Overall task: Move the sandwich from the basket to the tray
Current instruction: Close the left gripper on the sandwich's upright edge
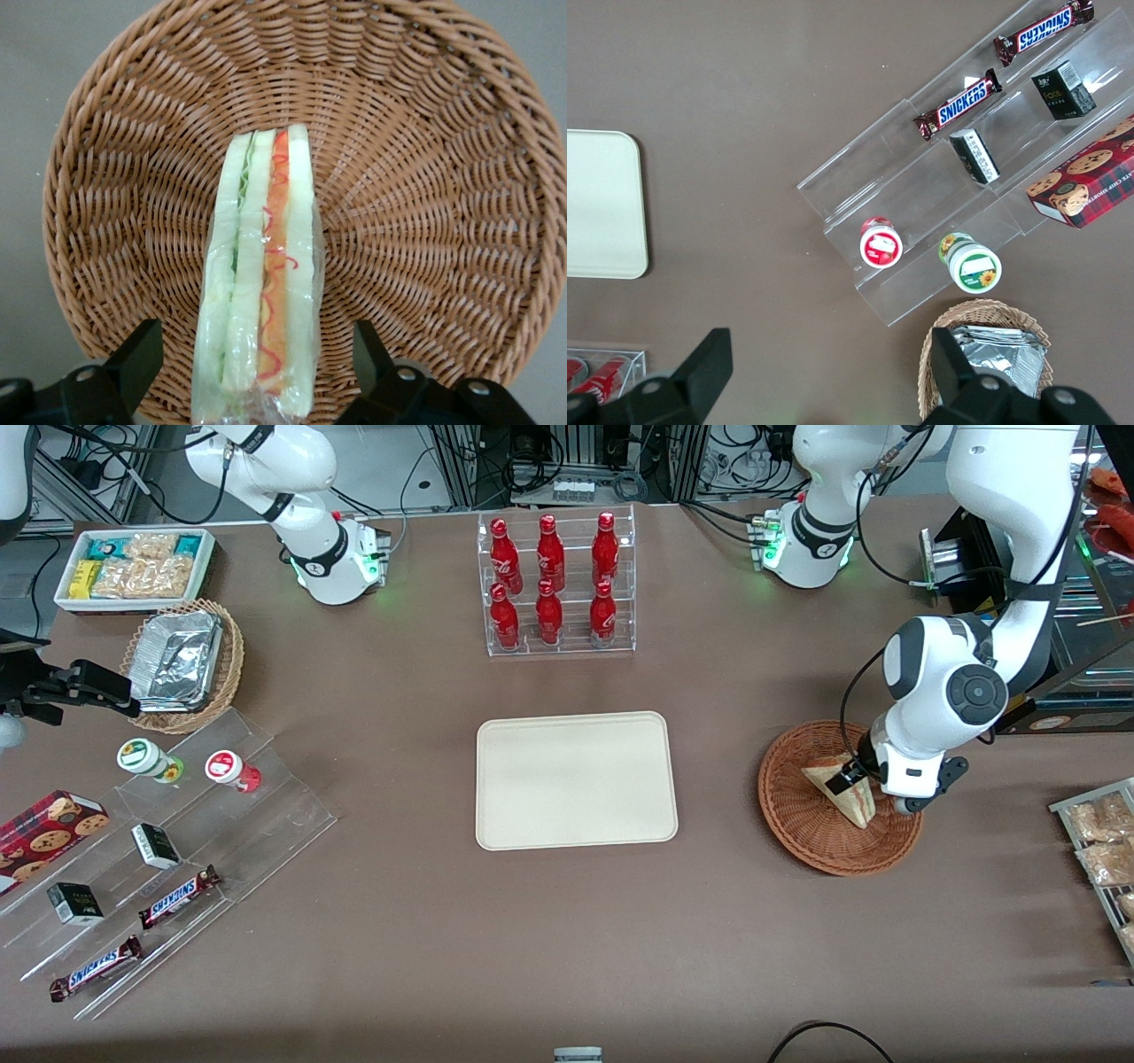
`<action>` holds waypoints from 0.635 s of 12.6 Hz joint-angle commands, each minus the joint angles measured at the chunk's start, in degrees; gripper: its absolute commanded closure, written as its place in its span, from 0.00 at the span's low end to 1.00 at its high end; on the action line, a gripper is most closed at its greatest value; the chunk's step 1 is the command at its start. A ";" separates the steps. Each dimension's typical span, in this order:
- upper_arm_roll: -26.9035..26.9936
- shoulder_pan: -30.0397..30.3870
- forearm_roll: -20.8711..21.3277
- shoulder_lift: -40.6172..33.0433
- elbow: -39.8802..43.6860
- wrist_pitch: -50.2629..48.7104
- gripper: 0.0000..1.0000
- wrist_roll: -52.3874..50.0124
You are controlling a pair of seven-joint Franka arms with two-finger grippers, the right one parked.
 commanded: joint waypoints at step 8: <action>-1.15 -0.17 0.56 -1.03 7.69 -12.70 1.00 2.15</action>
